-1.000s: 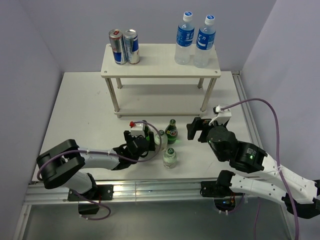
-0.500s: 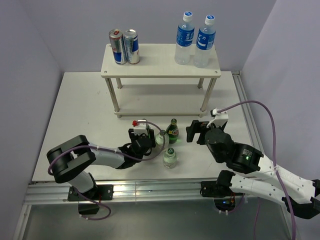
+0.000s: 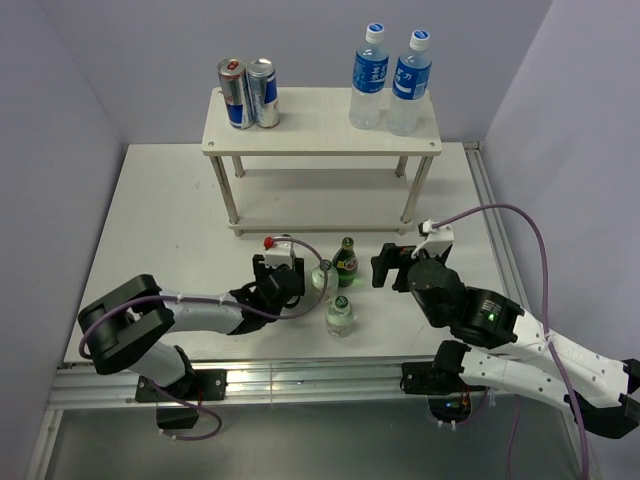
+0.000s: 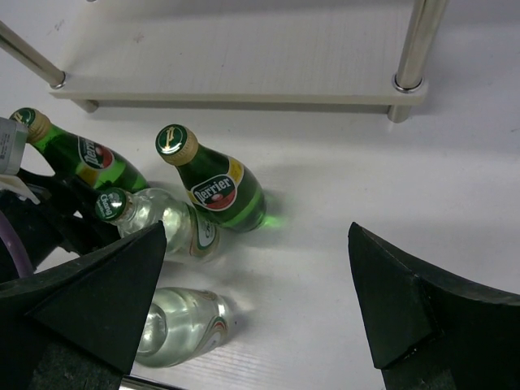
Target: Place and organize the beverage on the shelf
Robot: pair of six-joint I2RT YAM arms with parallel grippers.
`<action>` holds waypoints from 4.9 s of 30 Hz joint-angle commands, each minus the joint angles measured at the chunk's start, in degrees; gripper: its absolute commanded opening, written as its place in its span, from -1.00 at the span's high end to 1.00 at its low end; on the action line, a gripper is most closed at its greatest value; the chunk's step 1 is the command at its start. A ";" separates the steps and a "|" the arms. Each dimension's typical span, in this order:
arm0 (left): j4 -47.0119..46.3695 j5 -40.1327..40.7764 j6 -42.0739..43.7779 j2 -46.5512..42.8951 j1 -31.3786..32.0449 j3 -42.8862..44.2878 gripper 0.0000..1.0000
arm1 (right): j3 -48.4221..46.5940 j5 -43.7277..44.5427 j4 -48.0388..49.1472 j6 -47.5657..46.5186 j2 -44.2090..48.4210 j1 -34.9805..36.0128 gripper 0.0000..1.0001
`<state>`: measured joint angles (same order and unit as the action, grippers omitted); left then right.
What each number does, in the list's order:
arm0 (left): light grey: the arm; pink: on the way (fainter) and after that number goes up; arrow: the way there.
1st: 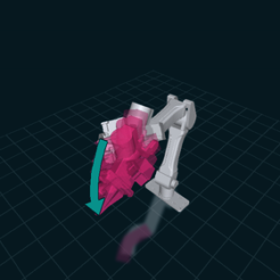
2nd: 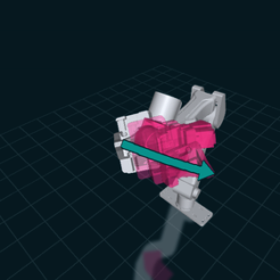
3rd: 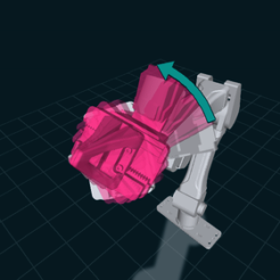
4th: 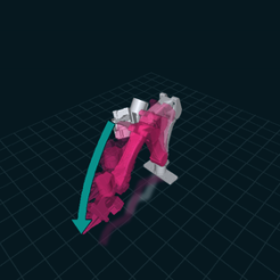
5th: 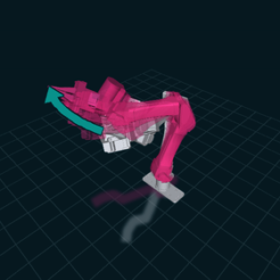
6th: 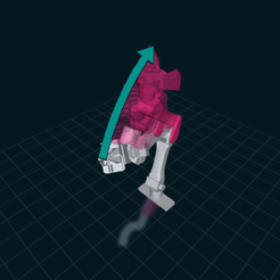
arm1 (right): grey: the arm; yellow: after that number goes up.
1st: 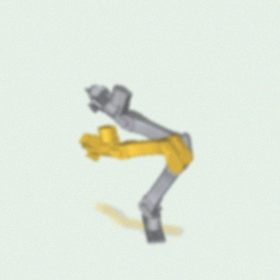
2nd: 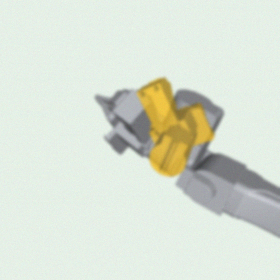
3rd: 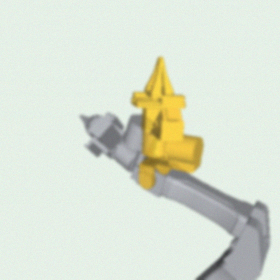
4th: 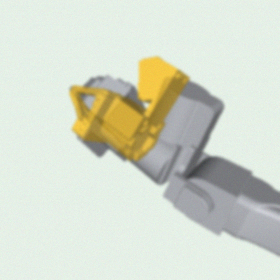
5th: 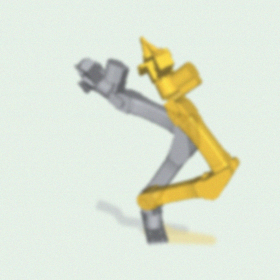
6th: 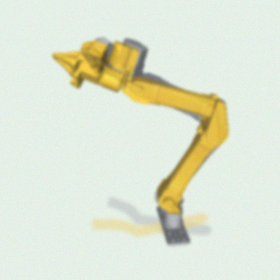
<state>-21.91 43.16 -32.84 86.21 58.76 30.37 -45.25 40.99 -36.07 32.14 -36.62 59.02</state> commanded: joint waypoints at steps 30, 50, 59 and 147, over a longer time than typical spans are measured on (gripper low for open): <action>-9.55 -12.74 12.36 4.48 -25.36 21.65 0.99 | 1.40 0.40 3.20 -0.06 -0.47 0.39 -1.00; -9.55 -15.03 10.43 14.51 -29.85 26.68 -0.46 | 2.27 0.84 2.15 0.82 0.94 0.30 -1.00; -8.67 -13.89 10.16 9.51 -28.09 21.59 -0.99 | 2.45 1.11 2.32 0.91 1.29 0.30 -1.00; -17.55 -2.99 6.91 1.87 7.95 0.31 0.99 | 12.82 -1.27 26.41 3.19 -20.69 -3.13 -1.00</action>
<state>-36.95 36.47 -26.61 94.00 67.57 31.27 -32.62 38.33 -10.70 34.65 -59.61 55.99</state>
